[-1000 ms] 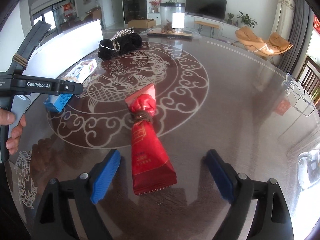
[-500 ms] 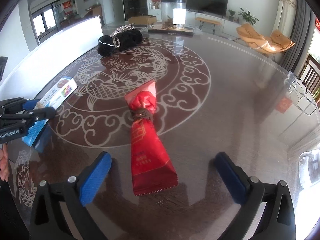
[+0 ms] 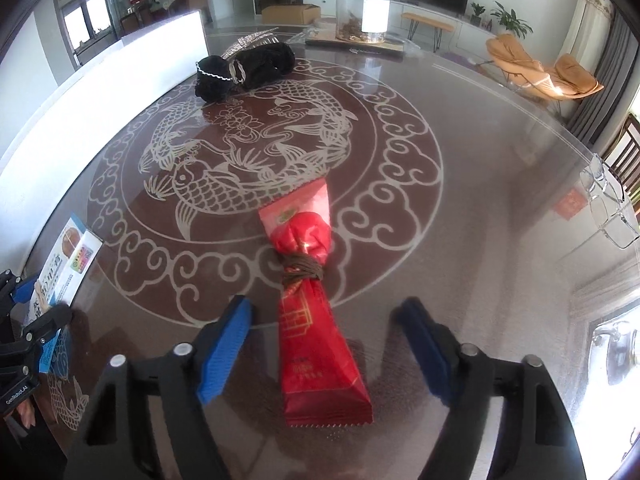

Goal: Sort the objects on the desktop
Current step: 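Carry the toothpaste box and red packet into the bin and open both grippers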

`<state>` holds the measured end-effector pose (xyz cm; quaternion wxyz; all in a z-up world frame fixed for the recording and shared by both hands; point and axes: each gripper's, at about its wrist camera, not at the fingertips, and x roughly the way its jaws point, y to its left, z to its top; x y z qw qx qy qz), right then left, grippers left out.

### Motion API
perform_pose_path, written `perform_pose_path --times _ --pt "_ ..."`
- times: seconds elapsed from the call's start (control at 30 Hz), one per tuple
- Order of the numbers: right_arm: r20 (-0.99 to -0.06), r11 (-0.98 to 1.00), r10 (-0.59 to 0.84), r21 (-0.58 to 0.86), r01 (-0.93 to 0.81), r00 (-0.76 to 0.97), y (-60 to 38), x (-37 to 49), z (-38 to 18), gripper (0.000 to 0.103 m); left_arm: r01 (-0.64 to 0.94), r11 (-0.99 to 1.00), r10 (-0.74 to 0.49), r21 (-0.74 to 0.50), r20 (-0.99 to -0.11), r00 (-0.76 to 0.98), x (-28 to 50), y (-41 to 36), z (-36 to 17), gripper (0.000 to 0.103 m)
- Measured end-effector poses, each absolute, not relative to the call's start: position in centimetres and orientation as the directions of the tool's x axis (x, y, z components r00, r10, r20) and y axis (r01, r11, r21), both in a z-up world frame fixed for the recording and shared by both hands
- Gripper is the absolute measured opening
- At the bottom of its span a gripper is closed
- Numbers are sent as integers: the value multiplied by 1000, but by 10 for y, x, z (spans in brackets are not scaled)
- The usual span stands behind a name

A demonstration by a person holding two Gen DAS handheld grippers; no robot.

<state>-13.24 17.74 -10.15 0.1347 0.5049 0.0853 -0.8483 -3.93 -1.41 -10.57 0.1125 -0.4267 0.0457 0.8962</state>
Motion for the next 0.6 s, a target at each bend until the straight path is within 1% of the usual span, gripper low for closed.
perform_pose_path --times 0.03,0.07,0.1,0.23,0.3,0.43,0.53,0.6 --pt "-882 -948 -143 -7 317 -450 173 -133 -100 33 -242 -970 168 -20 -775 -609 -39 -15 -105 45" --pt "-884 -949 -148 0 316 -443 169 -133 -100 25 -243 -969 179 -33 -774 -607 -37 -17 -105 44" --pt "-888 -949 -157 14 314 -433 167 -131 -99 22 -245 -968 196 -54 -774 -602 -36 -19 -104 44" --pt "-869 -948 -210 69 311 -449 164 -102 -85 21 -255 -956 274 -146 -757 -593 -28 -27 -99 44" --pt "-850 -944 -246 102 314 -466 167 -80 -75 21 -260 -951 296 -168 -741 -603 -21 -30 -92 44" --pt "-839 -947 -257 120 299 -479 178 -48 -64 21 -258 -944 326 -208 -717 -616 -7 -36 -79 44" --pt "-823 -944 -265 115 309 -502 176 -42 -50 21 -257 -936 351 -239 -680 -644 3 -39 -61 44" --pt "-806 -934 -295 131 331 -513 166 -46 -33 21 -250 -933 359 -257 -652 -668 6 -44 -45 44"
